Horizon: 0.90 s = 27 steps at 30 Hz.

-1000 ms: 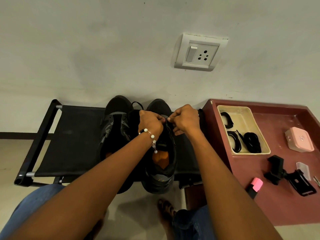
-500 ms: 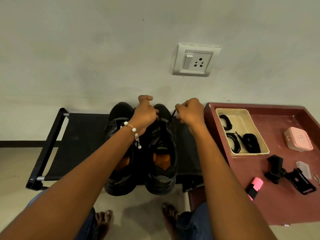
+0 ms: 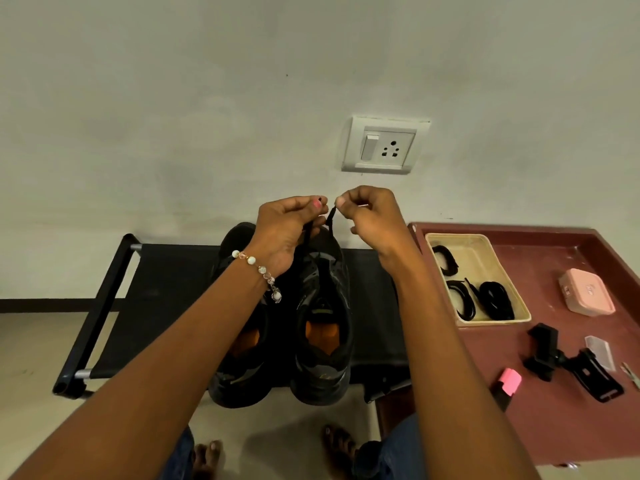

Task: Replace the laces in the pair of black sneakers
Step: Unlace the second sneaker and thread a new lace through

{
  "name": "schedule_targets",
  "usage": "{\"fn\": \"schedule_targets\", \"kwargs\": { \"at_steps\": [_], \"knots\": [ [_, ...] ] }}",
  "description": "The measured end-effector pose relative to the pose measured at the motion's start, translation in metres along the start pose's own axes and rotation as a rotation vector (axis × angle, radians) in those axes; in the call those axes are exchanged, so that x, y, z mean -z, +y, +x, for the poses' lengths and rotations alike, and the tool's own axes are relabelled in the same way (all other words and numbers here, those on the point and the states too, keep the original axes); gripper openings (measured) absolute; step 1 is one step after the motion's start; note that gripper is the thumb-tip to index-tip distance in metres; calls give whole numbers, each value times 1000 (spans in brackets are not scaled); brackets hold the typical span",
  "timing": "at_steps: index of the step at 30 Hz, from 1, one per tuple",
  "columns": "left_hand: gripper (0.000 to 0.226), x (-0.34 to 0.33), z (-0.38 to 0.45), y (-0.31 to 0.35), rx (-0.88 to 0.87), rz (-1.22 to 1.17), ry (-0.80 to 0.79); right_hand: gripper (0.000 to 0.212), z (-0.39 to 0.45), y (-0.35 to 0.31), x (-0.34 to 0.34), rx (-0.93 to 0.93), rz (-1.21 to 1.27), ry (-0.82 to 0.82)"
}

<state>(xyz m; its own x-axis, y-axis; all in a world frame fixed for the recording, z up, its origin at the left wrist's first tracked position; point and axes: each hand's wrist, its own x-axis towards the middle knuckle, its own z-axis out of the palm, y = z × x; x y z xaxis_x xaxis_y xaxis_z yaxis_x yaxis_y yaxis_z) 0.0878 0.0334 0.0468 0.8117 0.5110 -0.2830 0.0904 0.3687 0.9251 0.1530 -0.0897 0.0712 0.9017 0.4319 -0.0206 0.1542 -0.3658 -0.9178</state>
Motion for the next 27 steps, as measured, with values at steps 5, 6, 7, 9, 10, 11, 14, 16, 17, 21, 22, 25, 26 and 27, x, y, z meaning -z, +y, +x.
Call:
{"fn": "schedule_targets", "kwargs": {
  "at_steps": [5,6,7,9,10,11,14,16,17,21,22,25,26,27],
  "knots": [
    [12,-2,-2,3,-37,58,-26,8,3,2,-5,92,-176,47],
    [12,-2,-3,3,-42,69,-29,8,3,1,-5,113,-189,69],
    [11,-2,-3,2,-45,78,-32,8,3,1,-6,120,-192,81],
    [12,0,-4,1,-49,100,-53,7,2,3,-7,102,-159,88],
    [12,1,-4,0,-49,113,-72,7,0,5,-8,87,-122,82],
    [11,2,-3,0,-53,133,-87,6,-1,6,-8,74,-79,73],
    [8,1,-3,3,-71,211,-84,12,-1,15,-6,-5,81,92],
    [6,1,-3,9,-44,182,-62,27,-2,25,-4,-170,178,47],
    [6,0,-4,13,-24,144,-57,34,-4,30,-4,-272,156,-26],
    [9,-2,-5,42,45,-27,-44,57,-18,55,-18,-478,-190,-345],
    [9,-4,-6,51,45,-56,-39,63,-20,60,-22,-470,-207,-347],
    [10,-12,-11,78,20,-53,-60,77,-22,69,-27,-461,-150,-278],
    [10,-16,-13,86,22,-64,-78,80,-22,71,-27,-455,-138,-266],
    [10,-19,-17,97,24,-87,-97,82,-23,71,-27,-443,-142,-258]
  ]
}}
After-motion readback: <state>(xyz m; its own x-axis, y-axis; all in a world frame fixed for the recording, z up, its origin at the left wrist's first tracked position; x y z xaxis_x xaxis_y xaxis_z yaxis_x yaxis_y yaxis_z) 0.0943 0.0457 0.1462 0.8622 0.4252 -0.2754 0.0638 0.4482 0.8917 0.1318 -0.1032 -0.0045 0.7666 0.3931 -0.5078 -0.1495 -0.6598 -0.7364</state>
